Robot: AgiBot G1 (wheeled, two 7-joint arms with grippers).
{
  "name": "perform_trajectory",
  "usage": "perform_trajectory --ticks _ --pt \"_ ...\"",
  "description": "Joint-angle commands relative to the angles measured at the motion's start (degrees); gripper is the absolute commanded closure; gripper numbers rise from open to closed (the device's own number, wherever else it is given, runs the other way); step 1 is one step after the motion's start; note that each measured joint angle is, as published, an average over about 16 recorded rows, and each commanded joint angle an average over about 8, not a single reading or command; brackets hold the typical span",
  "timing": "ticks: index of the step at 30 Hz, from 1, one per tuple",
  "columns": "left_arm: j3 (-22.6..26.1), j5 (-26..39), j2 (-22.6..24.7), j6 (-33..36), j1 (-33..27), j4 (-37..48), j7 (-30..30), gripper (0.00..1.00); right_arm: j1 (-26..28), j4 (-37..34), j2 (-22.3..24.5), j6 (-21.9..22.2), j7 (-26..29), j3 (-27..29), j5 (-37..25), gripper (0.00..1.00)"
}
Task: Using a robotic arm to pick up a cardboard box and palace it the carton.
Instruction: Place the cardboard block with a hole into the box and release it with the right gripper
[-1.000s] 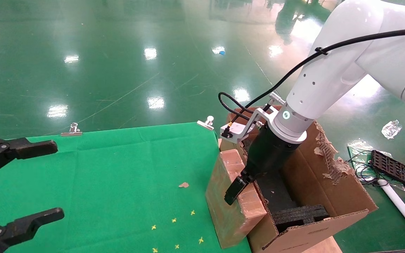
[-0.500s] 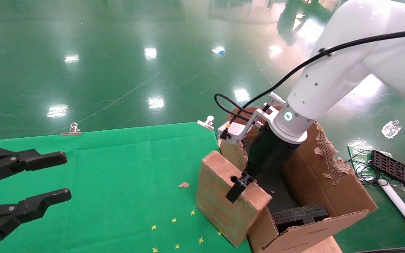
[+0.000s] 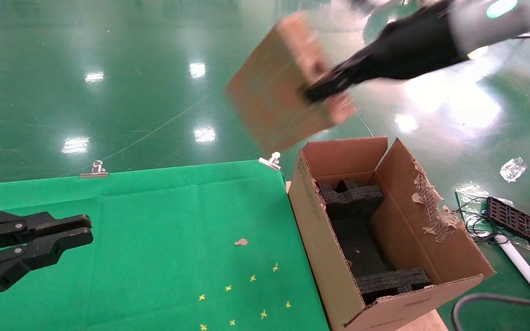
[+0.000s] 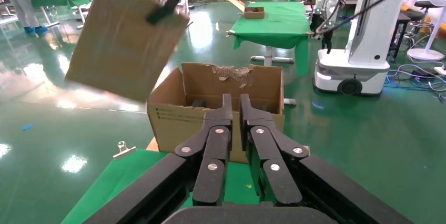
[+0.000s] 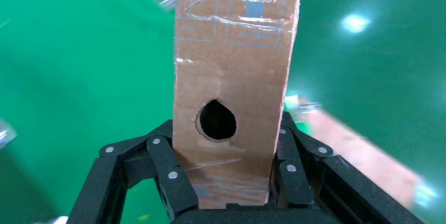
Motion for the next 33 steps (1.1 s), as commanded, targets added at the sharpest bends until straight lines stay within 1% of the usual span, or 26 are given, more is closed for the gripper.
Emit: perform_trajectory --ticks 1,5,6,7,13,14,15,18,22,27,33 --pt "0.01 -0.01 0.0 0.0 0.0 0.0 0.0 1.0 2.14 -2.27 1.19 0.34 -1.47 0.63 -0.77 1.0" --pt "0.02 -0.01 -0.01 -0.01 0.0 0.0 0.01 0.99 4.12 -6.0 3.32 -0.82 -1.67 -0.32 -3.54 1.0" --pt "0.03 -0.02 -0.01 -0.01 -0.01 0.0 0.01 0.94 4.4 -6.85 3.81 -1.22 -1.56 -0.67 -4.23 1.0" --pt "0.03 -0.02 -0.01 -0.01 -0.01 0.0 0.01 0.86 4.59 -7.69 4.29 -1.65 -1.4 -1.07 -4.94 1.0" --pt "0.05 -0.03 -0.02 -0.02 -0.01 0.0 0.03 0.12 3.69 -12.45 5.89 -4.41 0.21 -3.99 -9.0 1.0" --pt "0.05 -0.04 -0.02 -0.02 -0.01 0.0 0.03 0.04 3.21 -13.2 5.9 -4.87 0.56 -4.52 -9.58 1.0" --pt "0.06 -0.04 -0.02 -0.02 -0.01 0.0 0.03 0.0 2.61 -13.94 5.81 -5.29 0.86 -5.03 -10.09 1.0" --pt "0.07 -0.05 -0.03 -0.03 -0.01 0.0 0.03 0.0 0.25 -16.12 5.2 -6.16 1.67 -6.45 -11.29 1.0" --pt "0.08 -0.06 -0.03 -0.04 -0.02 0.0 0.04 0.0 -3.2 -19.24 3.93 -6.02 2.64 -7.73 -12.09 1.0" --pt "0.1 -0.07 -0.04 -0.04 -0.02 0.0 0.05 0.0 -6.5 -23.42 2.12 -4.98 3.49 -8.78 -12.97 1.0" --pt "0.12 -0.08 -0.05 -0.05 -0.03 0.0 0.06 0.0 -9.48 -27.73 -0.07 -3.1 3.12 -9.47 -13.69 1.0"
